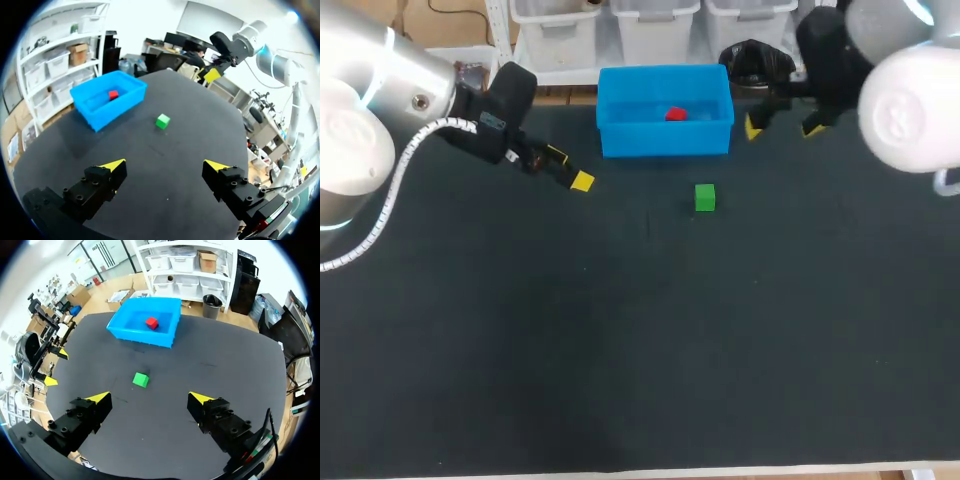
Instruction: Use the left arm to pick the red cube and place it into the blue plastic box first, then use the right arm to grasp the green cube and put it into the same blue plastic box after the first action is fully finished.
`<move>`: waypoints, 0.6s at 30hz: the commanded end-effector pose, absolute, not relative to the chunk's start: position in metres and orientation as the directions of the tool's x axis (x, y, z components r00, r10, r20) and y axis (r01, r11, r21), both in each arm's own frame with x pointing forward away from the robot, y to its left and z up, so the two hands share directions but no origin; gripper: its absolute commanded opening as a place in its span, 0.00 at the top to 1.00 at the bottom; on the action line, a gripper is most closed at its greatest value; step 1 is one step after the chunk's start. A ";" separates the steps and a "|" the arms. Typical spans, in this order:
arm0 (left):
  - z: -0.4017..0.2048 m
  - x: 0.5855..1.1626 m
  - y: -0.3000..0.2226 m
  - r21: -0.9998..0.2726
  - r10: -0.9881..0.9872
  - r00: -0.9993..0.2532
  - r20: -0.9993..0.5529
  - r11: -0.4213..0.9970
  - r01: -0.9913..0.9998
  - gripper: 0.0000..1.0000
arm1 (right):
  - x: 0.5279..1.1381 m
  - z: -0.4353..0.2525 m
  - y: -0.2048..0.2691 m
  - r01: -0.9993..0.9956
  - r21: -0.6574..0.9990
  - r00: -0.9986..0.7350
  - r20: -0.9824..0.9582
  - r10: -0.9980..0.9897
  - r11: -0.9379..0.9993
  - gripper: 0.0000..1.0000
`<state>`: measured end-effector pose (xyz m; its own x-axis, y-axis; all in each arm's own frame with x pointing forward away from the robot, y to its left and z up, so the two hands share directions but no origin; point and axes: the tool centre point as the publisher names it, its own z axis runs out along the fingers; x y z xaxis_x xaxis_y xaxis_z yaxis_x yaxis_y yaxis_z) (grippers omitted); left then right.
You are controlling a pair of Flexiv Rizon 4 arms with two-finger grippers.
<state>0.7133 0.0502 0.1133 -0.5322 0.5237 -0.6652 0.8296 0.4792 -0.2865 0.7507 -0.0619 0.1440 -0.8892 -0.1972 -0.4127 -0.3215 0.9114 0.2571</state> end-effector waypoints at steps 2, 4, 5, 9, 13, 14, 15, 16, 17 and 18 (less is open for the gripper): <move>0.112 0.713 0.051 -0.286 0.520 -0.529 -0.670 0.477 0.831 0.00 | 0.764 0.140 -0.039 -0.315 0.228 -0.899 -0.383 -0.212 0.921 0.00; 0.112 0.713 0.051 -0.286 0.520 -0.529 -0.670 0.477 0.831 0.00 | 0.766 0.139 -0.033 -0.313 0.219 -0.903 -0.369 -0.219 0.924 0.00; 0.112 0.713 0.051 -0.286 0.520 -0.529 -0.670 0.477 0.831 0.00 | 0.768 0.138 -0.031 -0.310 0.214 -0.906 -0.363 -0.220 0.926 0.00; 0.112 0.713 0.051 -0.286 0.520 -0.529 -0.670 0.477 0.831 0.00 | 0.771 0.134 -0.025 -0.298 0.191 -0.915 -0.335 -0.223 0.935 0.00; 0.112 0.713 0.051 -0.286 0.520 -0.529 -0.670 0.477 0.831 0.00 | 0.775 0.129 -0.020 -0.277 0.169 -0.928 -0.303 -0.217 0.946 0.00; 0.112 0.713 0.051 -0.286 0.520 -0.529 -0.670 0.477 0.831 0.00 | 0.776 0.128 -0.018 -0.275 0.169 -0.929 -0.300 -0.216 0.947 0.00; 0.112 0.713 0.051 -0.286 0.520 -0.529 -0.670 0.477 0.831 0.00 | 0.777 0.128 -0.017 -0.269 0.158 -0.933 -0.288 -0.216 0.950 0.00; 0.112 0.713 0.051 -0.286 0.520 -0.529 -0.670 0.477 0.831 0.00 | 0.778 0.128 -0.015 -0.258 0.157 -0.938 -0.278 -0.208 0.953 0.00; 0.112 0.713 0.051 -0.286 0.520 -0.529 -0.670 0.477 0.831 0.00 | 0.779 0.127 -0.013 -0.253 0.152 -0.940 -0.272 -0.206 0.955 0.00; 0.112 0.713 0.051 -0.286 0.520 -0.529 -0.670 0.477 0.831 0.00 | 0.779 0.125 -0.011 -0.251 0.140 -0.943 -0.258 -0.209 0.958 0.00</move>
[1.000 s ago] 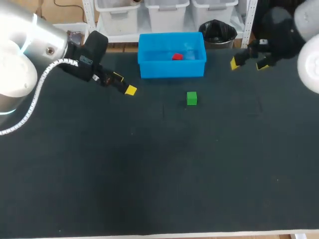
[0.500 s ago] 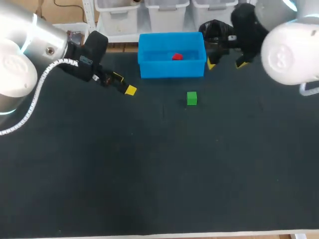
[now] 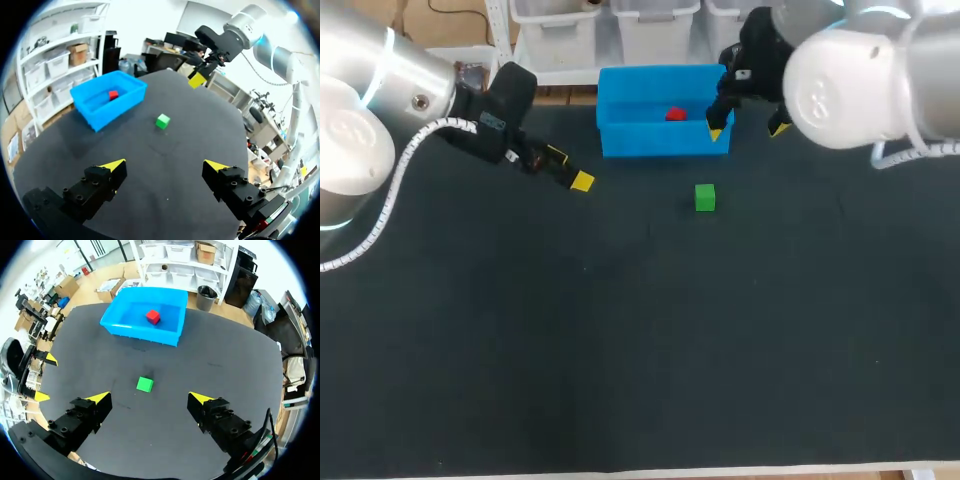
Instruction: Use the left arm to pick the red cube and place it into the blue plastic box first, then use the right arm to grasp the green cube and put it into the same blue plastic box after the first action is fully finished.
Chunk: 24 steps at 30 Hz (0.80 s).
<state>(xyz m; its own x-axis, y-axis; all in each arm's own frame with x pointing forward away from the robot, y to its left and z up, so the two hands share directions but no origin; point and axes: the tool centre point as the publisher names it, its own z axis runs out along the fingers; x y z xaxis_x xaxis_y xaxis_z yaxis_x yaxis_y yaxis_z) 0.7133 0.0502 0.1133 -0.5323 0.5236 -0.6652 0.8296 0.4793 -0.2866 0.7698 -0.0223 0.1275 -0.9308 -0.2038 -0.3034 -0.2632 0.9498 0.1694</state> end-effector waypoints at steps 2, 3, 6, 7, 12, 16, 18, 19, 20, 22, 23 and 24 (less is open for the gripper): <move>0.112 0.713 0.051 -0.286 0.520 -0.529 -0.670 0.477 0.831 0.00 | 0.778 0.122 -0.008 -0.233 0.134 -0.952 -0.235 -0.197 0.963 0.00; 0.112 0.713 0.051 -0.286 0.520 -0.529 -0.670 0.477 0.831 0.00 | 0.777 0.120 -0.007 -0.228 0.122 -0.955 -0.219 -0.198 0.966 0.00; 0.112 0.713 0.051 -0.286 0.520 -0.529 -0.670 0.477 0.831 0.00 | 0.775 0.113 -0.006 -0.199 0.105 -0.967 -0.183 -0.177 0.974 0.00; 0.112 0.713 0.051 -0.286 0.520 -0.529 -0.670 0.477 0.831 0.00 | 0.775 0.111 -0.006 -0.191 0.101 -0.970 -0.171 -0.172 0.976 0.00; 0.112 0.713 0.051 -0.286 0.520 -0.529 -0.670 0.477 0.831 0.00 | 0.772 0.107 -0.003 -0.168 0.091 -0.978 -0.138 -0.155 0.982 0.00; 0.112 0.713 0.051 -0.286 0.520 -0.529 -0.670 0.477 0.831 0.00 | 0.772 0.106 -0.002 -0.146 0.089 -0.983 -0.127 -0.134 0.985 0.00; 0.112 0.713 0.051 -0.286 0.520 -0.529 -0.670 0.477 0.831 0.00 | 0.772 0.106 -0.002 -0.138 0.086 -0.984 -0.126 -0.126 0.987 0.00; 0.112 0.713 0.051 -0.286 0.520 -0.529 -0.670 0.477 0.831 0.00 | 0.771 0.105 0.000 -0.135 0.087 -0.984 -0.126 -0.124 0.987 0.00; 0.112 0.713 0.051 -0.286 0.520 -0.529 -0.670 0.477 0.831 0.00 | 0.771 0.106 0.001 -0.134 0.086 -0.985 -0.124 -0.123 0.987 0.00; 0.112 0.713 0.051 -0.286 0.520 -0.529 -0.670 0.477 0.831 0.00 | 0.770 0.105 0.002 -0.134 0.089 -0.985 -0.121 -0.123 0.987 0.00; 0.112 0.713 0.051 -0.286 0.520 -0.529 -0.670 0.477 0.831 0.00 | 0.770 0.104 0.003 -0.139 0.091 -0.985 -0.119 -0.127 0.986 0.00; 0.112 0.713 0.051 -0.286 0.520 -0.529 -0.670 0.477 0.831 0.00 | 0.769 0.104 0.004 -0.139 0.090 -0.985 -0.119 -0.128 0.986 0.00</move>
